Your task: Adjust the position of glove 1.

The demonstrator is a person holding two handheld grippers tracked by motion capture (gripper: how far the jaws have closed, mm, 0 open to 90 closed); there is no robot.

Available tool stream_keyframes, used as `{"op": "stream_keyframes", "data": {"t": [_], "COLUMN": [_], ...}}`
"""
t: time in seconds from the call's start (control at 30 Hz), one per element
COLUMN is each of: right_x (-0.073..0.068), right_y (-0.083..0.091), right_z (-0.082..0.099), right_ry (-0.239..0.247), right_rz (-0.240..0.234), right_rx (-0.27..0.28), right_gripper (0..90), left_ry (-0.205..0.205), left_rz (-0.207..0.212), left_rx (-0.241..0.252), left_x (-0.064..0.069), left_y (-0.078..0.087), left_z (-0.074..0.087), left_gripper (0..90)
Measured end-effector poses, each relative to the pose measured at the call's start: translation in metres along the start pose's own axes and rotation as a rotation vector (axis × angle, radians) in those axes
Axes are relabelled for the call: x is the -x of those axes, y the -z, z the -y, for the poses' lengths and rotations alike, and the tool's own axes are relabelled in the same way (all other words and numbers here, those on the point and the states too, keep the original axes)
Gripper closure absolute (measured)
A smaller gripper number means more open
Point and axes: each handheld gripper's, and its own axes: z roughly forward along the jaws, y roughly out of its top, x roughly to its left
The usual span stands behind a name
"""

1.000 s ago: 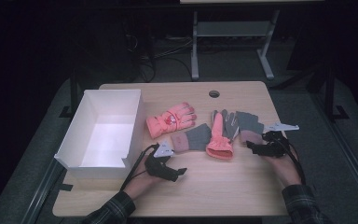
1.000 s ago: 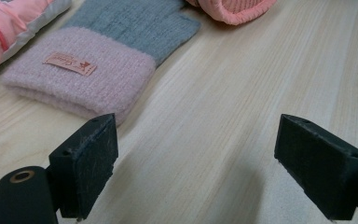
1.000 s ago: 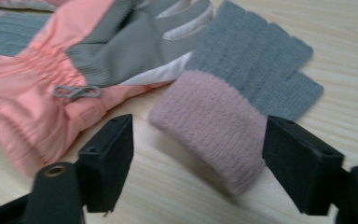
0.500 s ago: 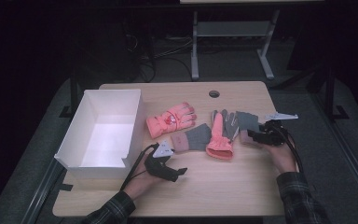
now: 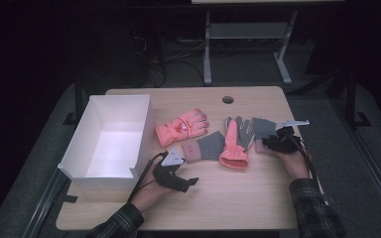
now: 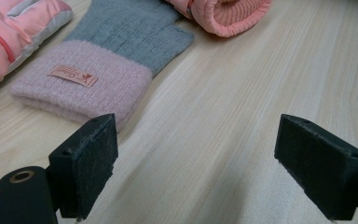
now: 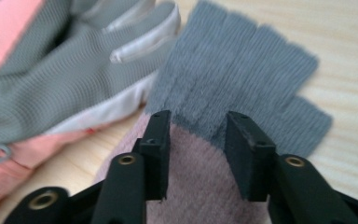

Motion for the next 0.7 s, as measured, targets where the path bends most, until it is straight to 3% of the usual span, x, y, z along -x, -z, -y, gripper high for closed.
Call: {"op": "stream_keyframes", "data": {"t": [0.27, 0.43, 0.7], "right_x": [0.000, 0.000, 0.001], "right_y": [-0.003, 0.000, 0.022], "right_z": [0.002, 0.002, 0.000], "right_ry": [-0.006, 0.008, 0.016], "right_rz": [0.000, 0.005, 0.016], "right_rx": [-0.002, 0.009, 0.044], "right_gripper": [79.6, 81.8, 82.1], "left_ry": [0.004, 0.001, 0.007], "left_rz": [0.004, 0.010, 0.019], "left_rx": [-0.006, -0.010, -0.010], "left_x": [0.000, 0.000, -0.001], "left_y": [0.000, 0.000, -0.001], "left_z": [0.001, 0.001, 0.001], "left_gripper": [13.2, 13.3, 13.5]}}
